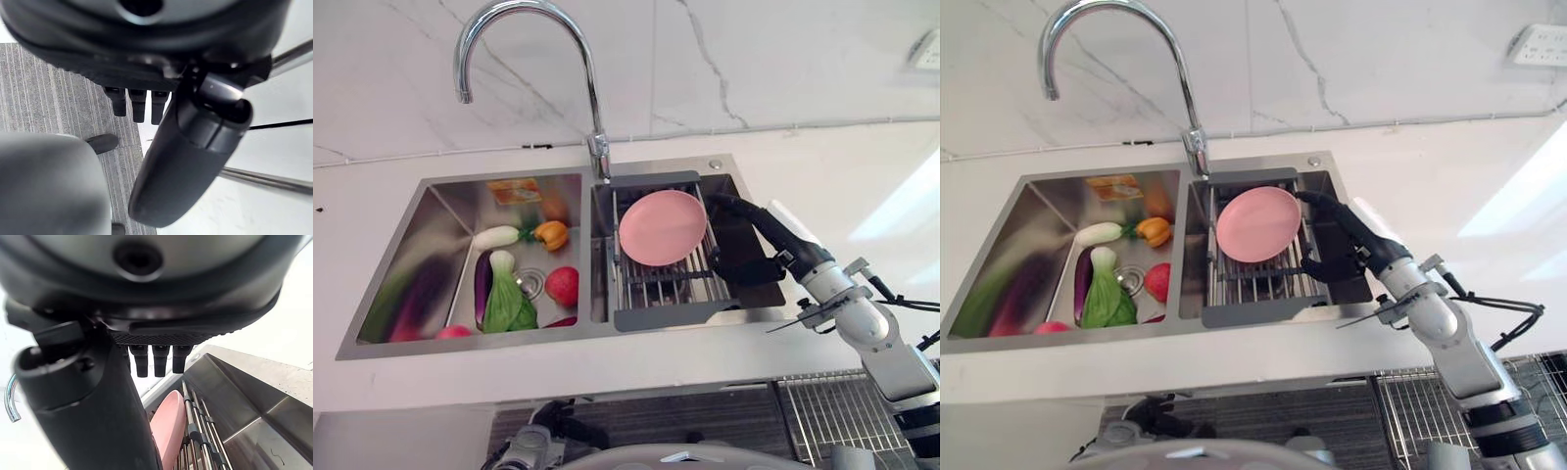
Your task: Place the dishes in the dishwasher.
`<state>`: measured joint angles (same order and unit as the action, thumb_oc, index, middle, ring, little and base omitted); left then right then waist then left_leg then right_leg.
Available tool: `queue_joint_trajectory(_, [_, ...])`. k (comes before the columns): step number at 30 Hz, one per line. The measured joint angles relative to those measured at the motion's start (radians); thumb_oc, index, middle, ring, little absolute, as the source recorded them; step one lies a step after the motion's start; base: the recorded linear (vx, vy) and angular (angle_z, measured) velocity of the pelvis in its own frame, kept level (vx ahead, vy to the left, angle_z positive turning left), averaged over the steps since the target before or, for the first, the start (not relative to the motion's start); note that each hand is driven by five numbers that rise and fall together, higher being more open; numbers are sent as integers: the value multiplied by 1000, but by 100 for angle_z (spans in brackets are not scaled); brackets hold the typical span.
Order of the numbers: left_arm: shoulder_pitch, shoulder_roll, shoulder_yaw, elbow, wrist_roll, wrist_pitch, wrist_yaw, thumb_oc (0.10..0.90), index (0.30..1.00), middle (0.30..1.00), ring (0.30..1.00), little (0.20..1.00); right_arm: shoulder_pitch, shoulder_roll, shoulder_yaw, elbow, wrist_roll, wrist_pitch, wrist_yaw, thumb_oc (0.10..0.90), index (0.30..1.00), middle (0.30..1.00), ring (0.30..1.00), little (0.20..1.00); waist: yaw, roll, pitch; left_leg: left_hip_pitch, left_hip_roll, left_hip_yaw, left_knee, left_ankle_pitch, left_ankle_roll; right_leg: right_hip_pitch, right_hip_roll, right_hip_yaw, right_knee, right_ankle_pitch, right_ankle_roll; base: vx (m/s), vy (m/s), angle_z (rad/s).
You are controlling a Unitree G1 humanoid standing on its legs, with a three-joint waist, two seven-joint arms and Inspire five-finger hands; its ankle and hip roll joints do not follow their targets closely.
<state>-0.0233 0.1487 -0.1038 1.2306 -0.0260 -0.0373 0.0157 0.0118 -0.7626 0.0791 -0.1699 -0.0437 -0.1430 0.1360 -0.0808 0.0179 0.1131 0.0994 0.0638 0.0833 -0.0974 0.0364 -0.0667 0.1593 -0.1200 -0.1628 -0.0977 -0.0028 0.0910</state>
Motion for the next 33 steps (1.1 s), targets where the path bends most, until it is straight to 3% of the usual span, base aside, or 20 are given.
queue_joint_trajectory(10, [2, -3, -8, -1, 2, 2, -1, 800, 900, 900, 900, 900, -19, -26, 85, -3, -194, -27, 7, 800, 900, 900, 900, 900, 6, 10, -11, 1, 1, 0, 3, 1, 1, 0, 1, 0, 0, 0, 0, 0, 0, 0])
queue_joint_trajectory(15, [7, -10, -5, -10, -5, 2, 9, 800, 900, 900, 900, 900, -154, -26, 194, 21, -301, -33, -56, 800, 900, 900, 900, 900, 21, 12, -22, 0, 1, -10, -1, 2, 2, 4, 2, -5, 0, 0, 1, 13, -6, 5])
queue_joint_trajectory(18, [7, -9, -8, -21, -4, 0, 14, 800, 900, 900, 900, 900, -206, -61, 227, 71, -481, -38, -101, 800, 900, 900, 900, 900, 46, 1, -31, 0, -1, -27, 2, 3, 2, 16, 1, -24, 0, 0, 1, 12, -1, 19])
queue_joint_trajectory(23, [8, -9, 2, -23, -19, 3, 31, 800, 900, 900, 900, 900, -245, -75, 263, 178, -623, -29, -150, 800, 900, 900, 900, 900, 51, -4, -33, -2, -3, -36, 3, 3, 2, 16, 1, -28, -1, 0, 1, 4, -1, 2])
queue_joint_trajectory(33, [10, -9, 1, -22, -44, 3, 43, 800, 900, 900, 900, 900, -255, -64, 297, 211, -656, -10, -164, 800, 900, 900, 900, 900, 50, -4, -33, -4, -2, -40, 3, 4, 3, 15, 2, -32, -1, 0, 1, 2, 1, 0])
